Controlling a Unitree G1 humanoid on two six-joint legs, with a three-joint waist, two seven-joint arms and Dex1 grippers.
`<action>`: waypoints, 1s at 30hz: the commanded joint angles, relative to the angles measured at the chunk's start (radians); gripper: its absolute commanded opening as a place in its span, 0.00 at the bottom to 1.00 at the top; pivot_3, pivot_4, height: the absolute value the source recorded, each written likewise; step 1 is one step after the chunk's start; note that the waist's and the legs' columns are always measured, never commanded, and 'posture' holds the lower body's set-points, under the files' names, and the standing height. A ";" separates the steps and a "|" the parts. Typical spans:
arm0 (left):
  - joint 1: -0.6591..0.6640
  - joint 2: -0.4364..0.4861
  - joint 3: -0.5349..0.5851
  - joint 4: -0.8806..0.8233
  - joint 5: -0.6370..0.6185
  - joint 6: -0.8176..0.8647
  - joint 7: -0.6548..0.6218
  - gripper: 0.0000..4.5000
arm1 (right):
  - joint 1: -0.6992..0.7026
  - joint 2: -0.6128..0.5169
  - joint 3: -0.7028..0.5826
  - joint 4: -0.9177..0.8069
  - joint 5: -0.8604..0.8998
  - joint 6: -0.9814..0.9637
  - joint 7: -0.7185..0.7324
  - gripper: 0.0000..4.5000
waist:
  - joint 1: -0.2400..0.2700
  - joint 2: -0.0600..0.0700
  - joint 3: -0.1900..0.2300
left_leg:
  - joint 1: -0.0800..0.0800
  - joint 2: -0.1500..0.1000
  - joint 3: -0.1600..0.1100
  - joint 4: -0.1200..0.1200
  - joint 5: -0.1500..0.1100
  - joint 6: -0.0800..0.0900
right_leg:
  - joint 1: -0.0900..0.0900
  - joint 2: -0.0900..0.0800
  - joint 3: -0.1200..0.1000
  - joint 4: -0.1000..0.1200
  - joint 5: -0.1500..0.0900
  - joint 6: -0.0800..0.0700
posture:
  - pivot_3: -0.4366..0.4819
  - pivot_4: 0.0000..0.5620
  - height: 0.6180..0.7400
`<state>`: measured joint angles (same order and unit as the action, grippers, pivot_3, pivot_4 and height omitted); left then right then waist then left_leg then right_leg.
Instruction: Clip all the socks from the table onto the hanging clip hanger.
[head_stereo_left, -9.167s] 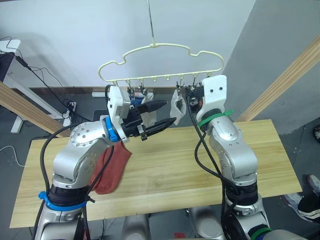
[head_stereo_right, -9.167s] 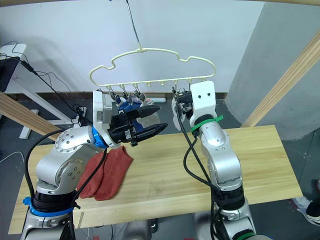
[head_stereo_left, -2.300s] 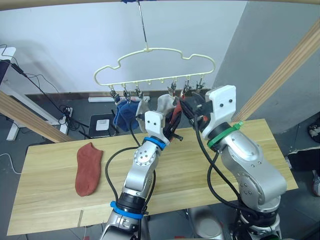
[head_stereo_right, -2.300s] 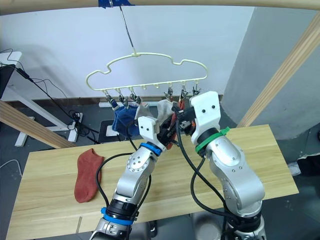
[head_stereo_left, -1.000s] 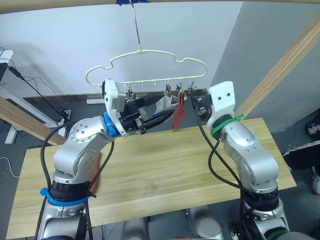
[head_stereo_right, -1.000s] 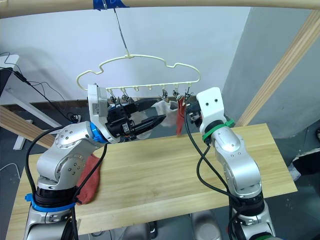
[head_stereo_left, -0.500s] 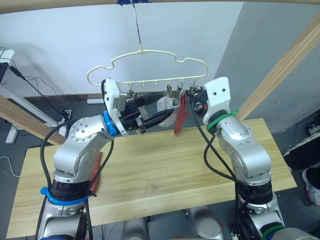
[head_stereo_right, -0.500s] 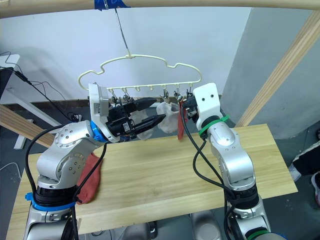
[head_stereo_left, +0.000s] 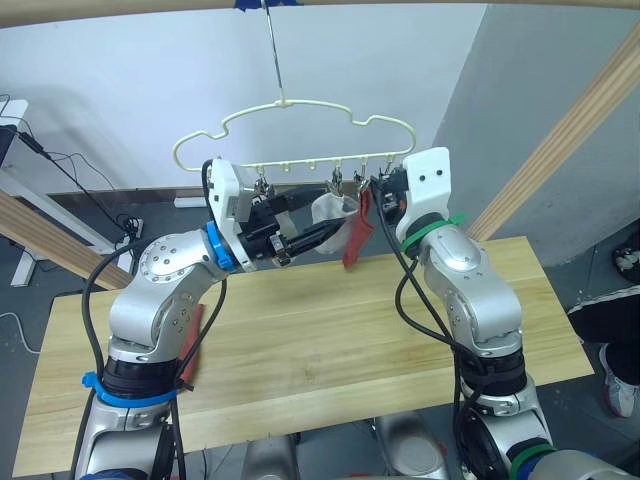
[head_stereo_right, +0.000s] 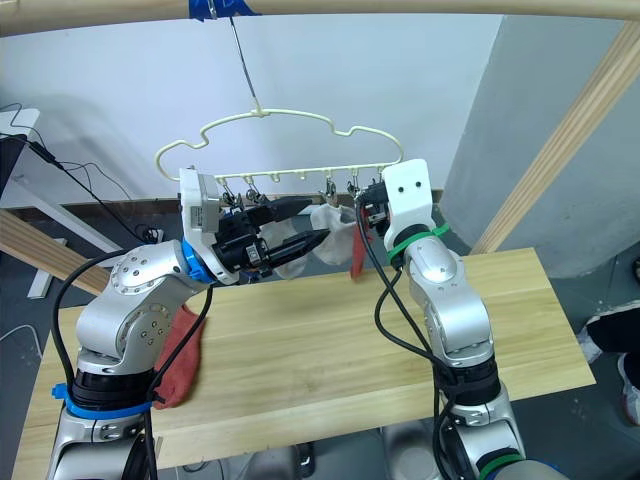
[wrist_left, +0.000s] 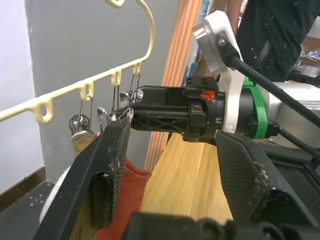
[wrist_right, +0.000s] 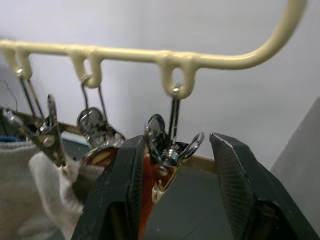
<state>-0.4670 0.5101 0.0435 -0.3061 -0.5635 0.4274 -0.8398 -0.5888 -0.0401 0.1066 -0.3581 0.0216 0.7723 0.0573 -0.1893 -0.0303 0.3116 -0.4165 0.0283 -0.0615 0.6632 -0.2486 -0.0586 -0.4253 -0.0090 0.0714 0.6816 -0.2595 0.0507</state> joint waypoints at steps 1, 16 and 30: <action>-0.008 0.002 -0.005 -0.020 0.004 -0.024 -0.009 0.66 | -0.008 0.025 -0.022 -0.066 0.004 0.007 -0.026 0.47 | 0.000 0.000 0.000 | 0.000 0.000 0.000 0.000 0.000 0.000 | 0.000 0.000 0.000 0.000 0.000 0.000 | 0.22 0.43 0.97; -0.008 0.001 -0.007 -0.010 0.011 -0.028 -0.023 0.66 | 0.008 0.146 -0.045 -0.146 0.017 0.106 -0.097 0.47 | -0.002 0.000 -0.001 | 0.000 0.000 0.000 0.000 0.000 0.000 | 0.000 0.000 0.000 0.000 0.000 0.000 | 0.22 0.43 0.97; -0.004 -0.003 -0.013 -0.002 0.017 -0.036 -0.027 0.66 | 0.011 0.201 -0.067 -0.180 0.061 0.127 -0.112 0.47 | -0.004 0.000 -0.001 | 0.000 0.000 0.000 0.000 0.000 0.000 | 0.000 0.000 0.000 0.000 0.000 0.000 | 0.21 0.43 0.97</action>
<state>-0.4668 0.5077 0.0327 -0.2820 -0.5458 0.4087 -0.8632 -0.5676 0.1379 0.0397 -0.4787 0.0637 0.9072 -0.0478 -0.1934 -0.0301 0.3107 -0.4165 0.0284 -0.0620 0.6633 -0.2486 -0.0586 -0.4253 -0.0090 0.0712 0.6821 -0.2594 0.0505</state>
